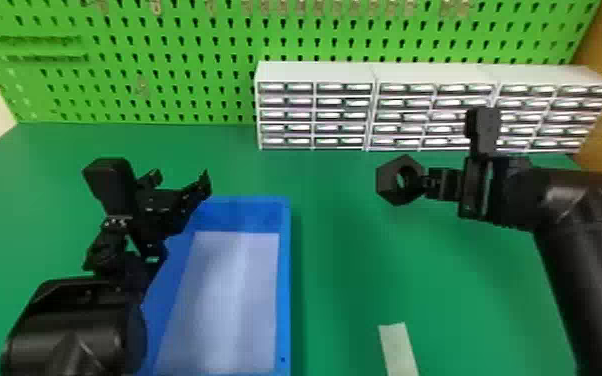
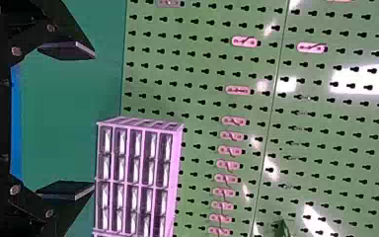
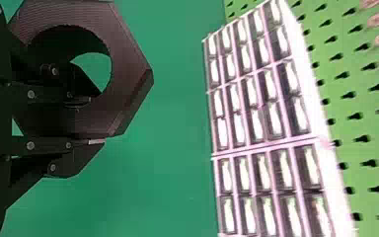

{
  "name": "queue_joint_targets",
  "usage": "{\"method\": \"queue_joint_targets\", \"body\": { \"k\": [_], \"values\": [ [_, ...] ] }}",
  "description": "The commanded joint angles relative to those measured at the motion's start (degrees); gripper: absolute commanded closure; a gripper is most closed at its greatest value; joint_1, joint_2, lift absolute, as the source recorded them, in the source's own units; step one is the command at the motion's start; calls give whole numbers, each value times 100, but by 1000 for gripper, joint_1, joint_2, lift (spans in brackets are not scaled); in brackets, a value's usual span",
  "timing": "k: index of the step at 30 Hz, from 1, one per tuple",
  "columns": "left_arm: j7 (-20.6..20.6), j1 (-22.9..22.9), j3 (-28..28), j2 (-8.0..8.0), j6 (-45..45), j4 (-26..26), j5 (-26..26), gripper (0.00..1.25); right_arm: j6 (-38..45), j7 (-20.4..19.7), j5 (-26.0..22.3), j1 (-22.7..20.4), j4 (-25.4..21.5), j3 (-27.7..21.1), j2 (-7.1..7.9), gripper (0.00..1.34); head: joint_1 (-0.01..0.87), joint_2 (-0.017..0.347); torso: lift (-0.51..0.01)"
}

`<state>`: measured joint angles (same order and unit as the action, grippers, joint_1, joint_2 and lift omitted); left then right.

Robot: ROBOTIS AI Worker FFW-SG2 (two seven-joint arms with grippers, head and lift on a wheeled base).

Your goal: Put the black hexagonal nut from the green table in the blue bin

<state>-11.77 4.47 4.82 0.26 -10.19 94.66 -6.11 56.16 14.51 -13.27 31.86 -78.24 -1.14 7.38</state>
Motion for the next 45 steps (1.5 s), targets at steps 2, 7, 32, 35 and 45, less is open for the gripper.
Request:
{"method": "queue_joint_targets", "body": {
  "k": [2, 7, 32, 35, 45],
  "values": [
    [-1, -8, 2, 0, 0, 0, -13, 320, -202, -1, -44, -119, -323, 9, 0, 1021, 686, 51, -97],
    [8, 1, -7, 0, 0, 0, -22, 321, -483, -1, -80, -198, -561, 0, 0, 1021, 686, 51, -97],
    [35, 1, 28, 0, 0, 0, -39, 321, -1626, -1, 184, -813, -1501, -105, -61, 1024, 686, 51, -97],
    [43, 1, 28, 0, 0, 0, -48, 321, -1740, -1, 210, -928, -1571, -132, -61, 1024, 686, 51, -97],
    [52, 1, 37, 0, 0, 0, -75, 321, -2259, -1, 316, -1235, -1721, -246, -97, 1026, 686, 51, -97]
  ]
}}
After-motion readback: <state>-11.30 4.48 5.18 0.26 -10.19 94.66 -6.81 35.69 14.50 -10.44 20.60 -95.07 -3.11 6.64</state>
